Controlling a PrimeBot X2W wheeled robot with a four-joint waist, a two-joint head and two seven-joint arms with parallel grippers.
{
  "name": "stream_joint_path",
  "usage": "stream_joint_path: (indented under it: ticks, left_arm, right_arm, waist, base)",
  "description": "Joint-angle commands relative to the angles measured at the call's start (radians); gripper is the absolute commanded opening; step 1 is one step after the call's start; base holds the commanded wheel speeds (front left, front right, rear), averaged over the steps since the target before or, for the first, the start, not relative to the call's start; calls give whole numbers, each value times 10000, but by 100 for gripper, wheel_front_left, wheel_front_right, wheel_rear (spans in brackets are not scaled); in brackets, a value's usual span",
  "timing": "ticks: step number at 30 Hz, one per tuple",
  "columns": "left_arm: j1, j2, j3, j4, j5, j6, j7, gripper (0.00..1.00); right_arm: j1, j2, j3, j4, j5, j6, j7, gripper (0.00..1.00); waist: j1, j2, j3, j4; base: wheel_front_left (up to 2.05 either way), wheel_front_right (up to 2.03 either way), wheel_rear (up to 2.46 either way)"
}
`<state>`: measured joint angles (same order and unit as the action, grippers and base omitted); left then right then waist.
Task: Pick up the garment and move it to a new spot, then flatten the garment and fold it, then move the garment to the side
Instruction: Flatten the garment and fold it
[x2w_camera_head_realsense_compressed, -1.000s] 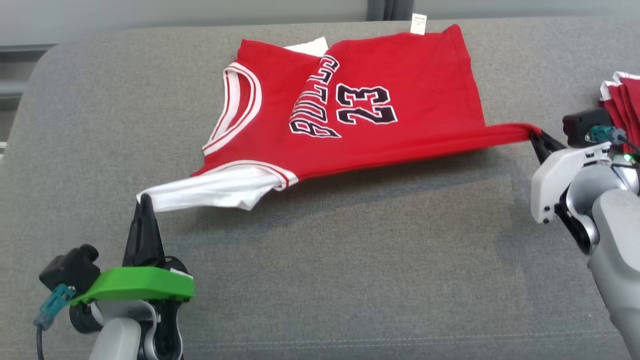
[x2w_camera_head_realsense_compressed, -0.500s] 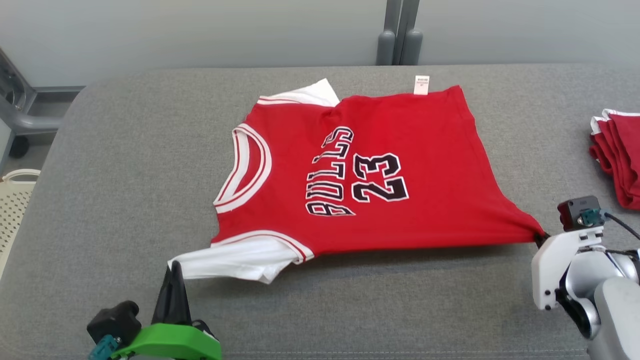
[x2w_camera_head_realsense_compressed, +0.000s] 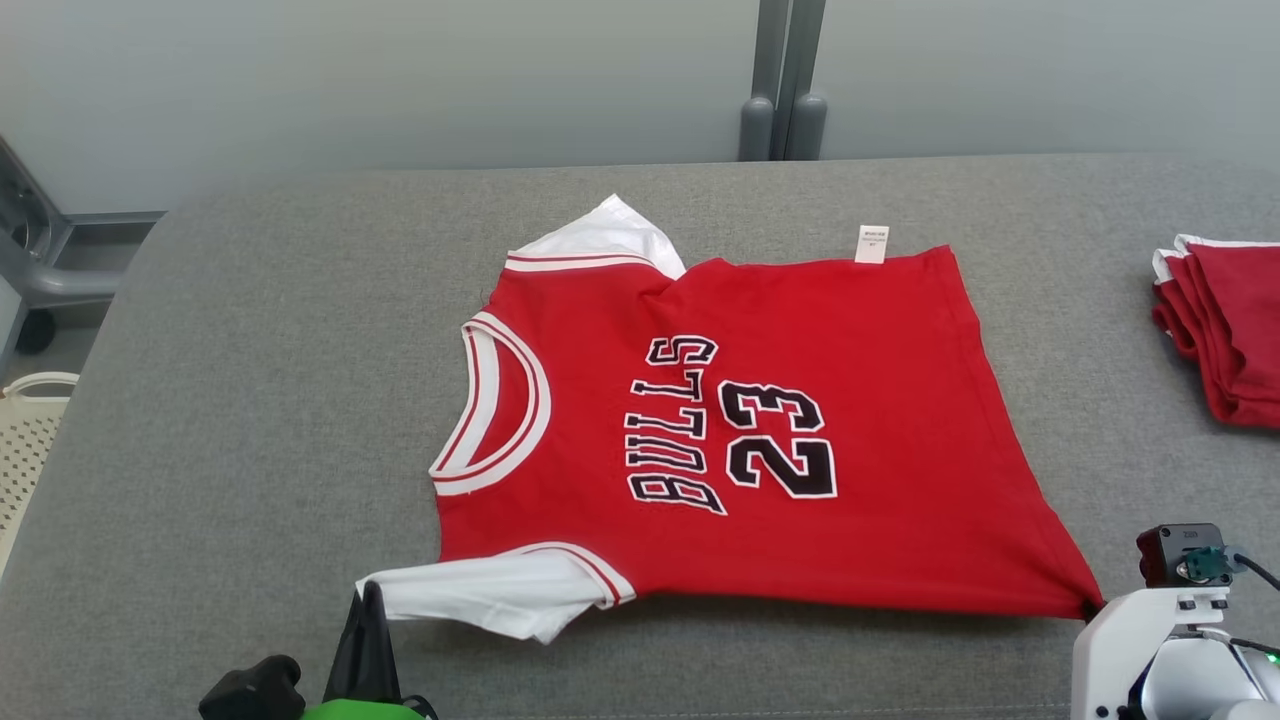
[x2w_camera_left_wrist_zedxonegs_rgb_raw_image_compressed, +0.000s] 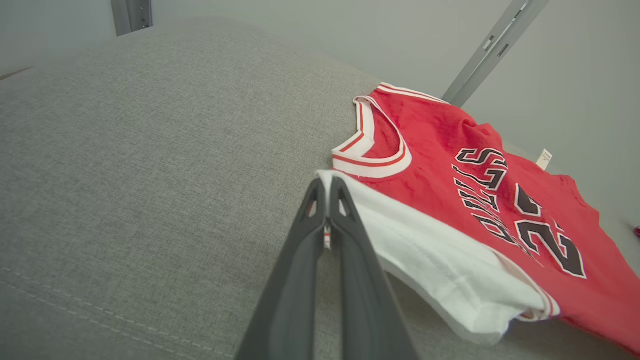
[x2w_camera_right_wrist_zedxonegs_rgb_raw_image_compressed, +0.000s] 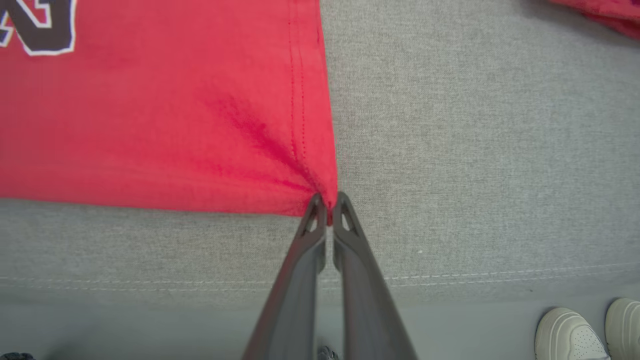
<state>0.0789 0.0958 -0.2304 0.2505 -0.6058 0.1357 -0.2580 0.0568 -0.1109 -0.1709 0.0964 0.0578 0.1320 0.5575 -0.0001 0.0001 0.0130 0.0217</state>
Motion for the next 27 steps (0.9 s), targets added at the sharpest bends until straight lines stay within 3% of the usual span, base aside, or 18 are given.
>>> stream_joint_path:
  ticks: [1,10,16,27]
  left_arm:
    - [171,42,69,-59,99,70,-88,0]
    - [479,517,-169,-605,594,479,304,0]
    - [674,320,-523,-1191,438,408,699,0]
    - [-1422,429,-1451,-1426,837,201,2567,0]
  right_arm:
    - [137,9,-108,-121,-25,-25,-47,0]
    - [625,235,-53,-768,36,-26,406,0]
    - [317,220,37,-1044,257,-23,156,0]
    - [-1199,34,535,-643,560,-22,-505,0]
  waist:
    - [1,-1,-21,-25]
    - [1,-1,-43,-96]
    - [1,-1,163,-135]
    - [1,-1,550,38]
  base:
    - [0,0,0]
    - [0,0,0]
    - [0,0,0]
    - [0,0,0]
